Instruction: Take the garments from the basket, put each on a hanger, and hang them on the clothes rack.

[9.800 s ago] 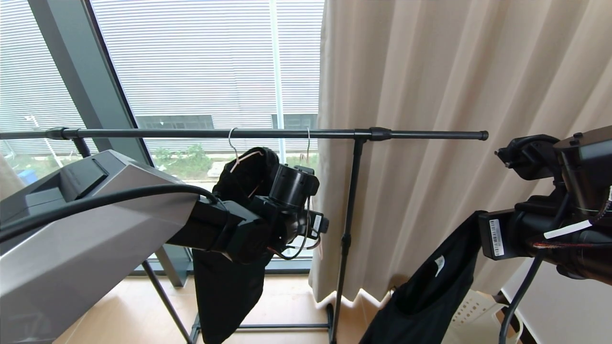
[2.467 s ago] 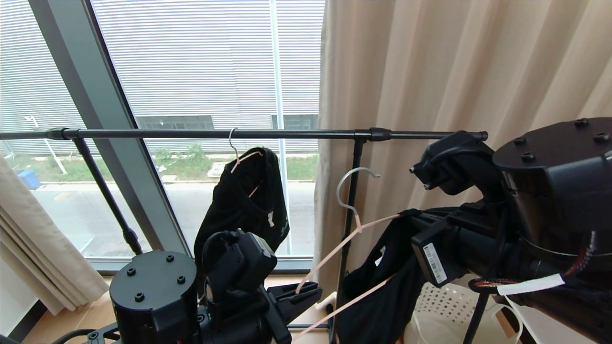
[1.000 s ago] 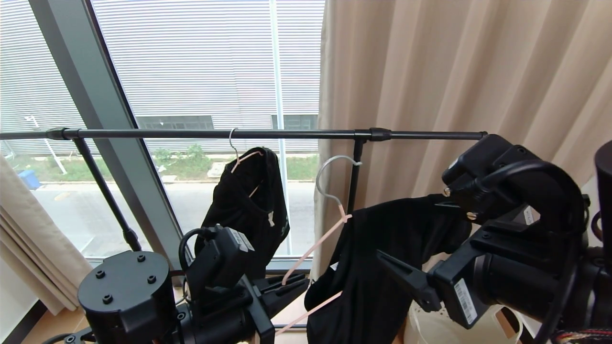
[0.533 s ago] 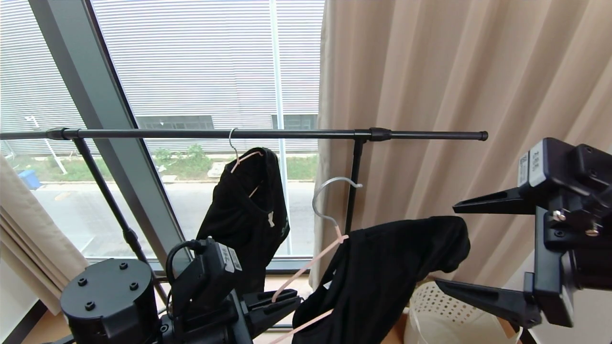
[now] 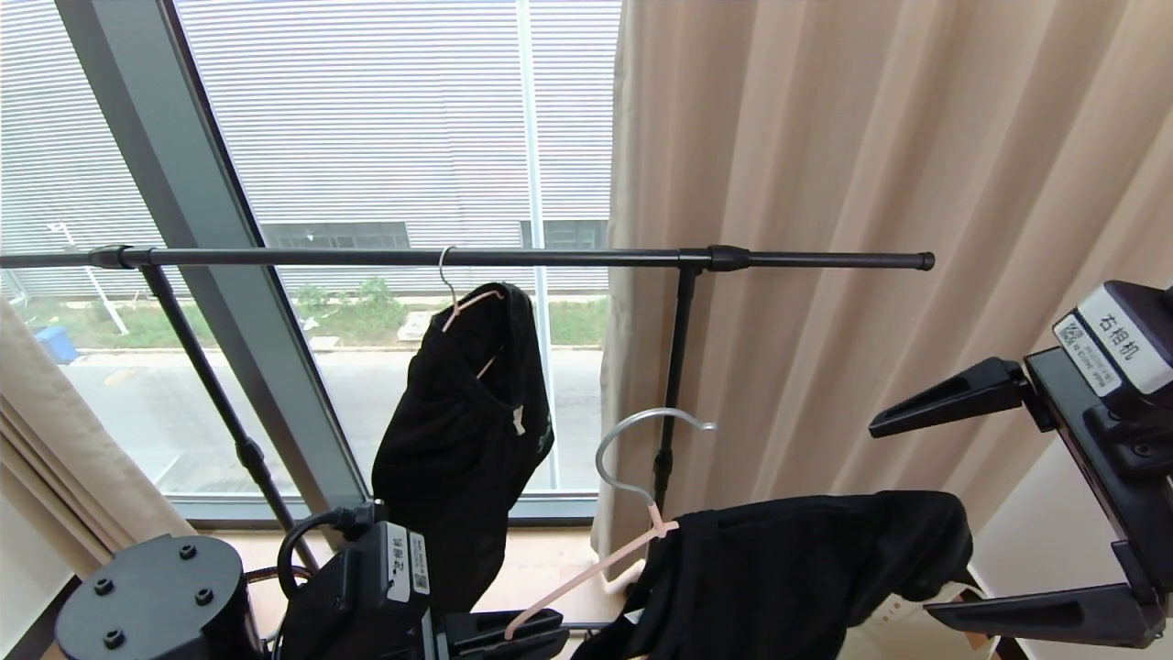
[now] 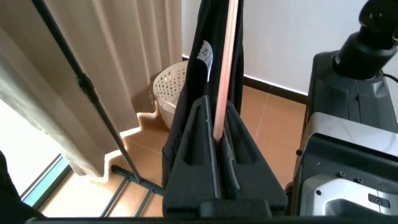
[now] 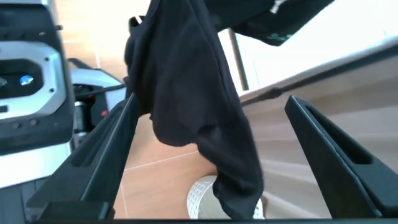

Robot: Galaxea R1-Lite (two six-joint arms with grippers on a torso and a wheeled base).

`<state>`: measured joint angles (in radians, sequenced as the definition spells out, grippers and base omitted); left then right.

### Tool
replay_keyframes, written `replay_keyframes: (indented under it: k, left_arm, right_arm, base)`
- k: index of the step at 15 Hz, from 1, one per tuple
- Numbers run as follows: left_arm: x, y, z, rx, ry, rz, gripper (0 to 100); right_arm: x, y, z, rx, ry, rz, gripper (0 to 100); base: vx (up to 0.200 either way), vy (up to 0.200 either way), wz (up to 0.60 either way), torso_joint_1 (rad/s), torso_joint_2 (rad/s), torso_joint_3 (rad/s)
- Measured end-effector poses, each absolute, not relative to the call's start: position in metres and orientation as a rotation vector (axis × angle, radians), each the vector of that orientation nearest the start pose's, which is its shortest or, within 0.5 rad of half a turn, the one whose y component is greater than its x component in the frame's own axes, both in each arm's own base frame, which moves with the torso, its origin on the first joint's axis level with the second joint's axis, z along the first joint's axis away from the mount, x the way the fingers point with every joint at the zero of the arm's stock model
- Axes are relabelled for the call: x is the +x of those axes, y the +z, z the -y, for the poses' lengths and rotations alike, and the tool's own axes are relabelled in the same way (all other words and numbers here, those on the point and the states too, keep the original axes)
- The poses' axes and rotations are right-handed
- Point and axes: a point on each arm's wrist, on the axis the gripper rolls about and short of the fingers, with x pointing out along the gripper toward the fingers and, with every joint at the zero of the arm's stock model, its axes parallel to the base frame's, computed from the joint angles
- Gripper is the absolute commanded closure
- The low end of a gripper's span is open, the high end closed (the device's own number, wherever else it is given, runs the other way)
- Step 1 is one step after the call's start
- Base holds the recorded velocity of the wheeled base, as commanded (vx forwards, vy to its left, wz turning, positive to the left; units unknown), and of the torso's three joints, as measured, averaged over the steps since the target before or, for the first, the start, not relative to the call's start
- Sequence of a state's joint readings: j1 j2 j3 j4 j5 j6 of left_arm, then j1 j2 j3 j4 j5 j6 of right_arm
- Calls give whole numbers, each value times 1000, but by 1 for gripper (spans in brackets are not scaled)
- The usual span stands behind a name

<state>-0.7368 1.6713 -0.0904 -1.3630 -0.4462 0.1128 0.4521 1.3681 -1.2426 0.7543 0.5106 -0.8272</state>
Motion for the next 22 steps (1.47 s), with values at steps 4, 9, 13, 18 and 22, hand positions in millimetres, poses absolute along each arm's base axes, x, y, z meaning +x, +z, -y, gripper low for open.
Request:
replay_keyframes:
  k: [4, 9, 13, 18, 22]
  left_arm:
    - [140, 100, 141, 137, -1196, -159, 100]
    - [139, 100, 140, 146, -1196, -156, 100]
    - [140, 102, 141, 142, -1195, -133, 100]
    - [141, 103, 142, 142, -1196, -127, 100]
    - [141, 103, 142, 142, -1197, -126, 100]
  right_arm:
    - [187, 257, -102, -659, 1290, -551, 0]
    - [202, 241, -118, -643, 1349, -608, 0]
    - [208, 231, -127, -643, 1379, -644, 0]
    - [216, 226, -132, -641, 1383, -654, 0]
    - [219, 224, -134, -642, 1383, -650, 100]
  base:
    - [0, 0, 0, 0, 0, 0]
    - [0, 0, 0, 0, 0, 0]
    - [0, 0, 0, 0, 0, 0]
    - [0, 0, 0, 0, 0, 0]
    - [0, 0, 0, 0, 0, 0]
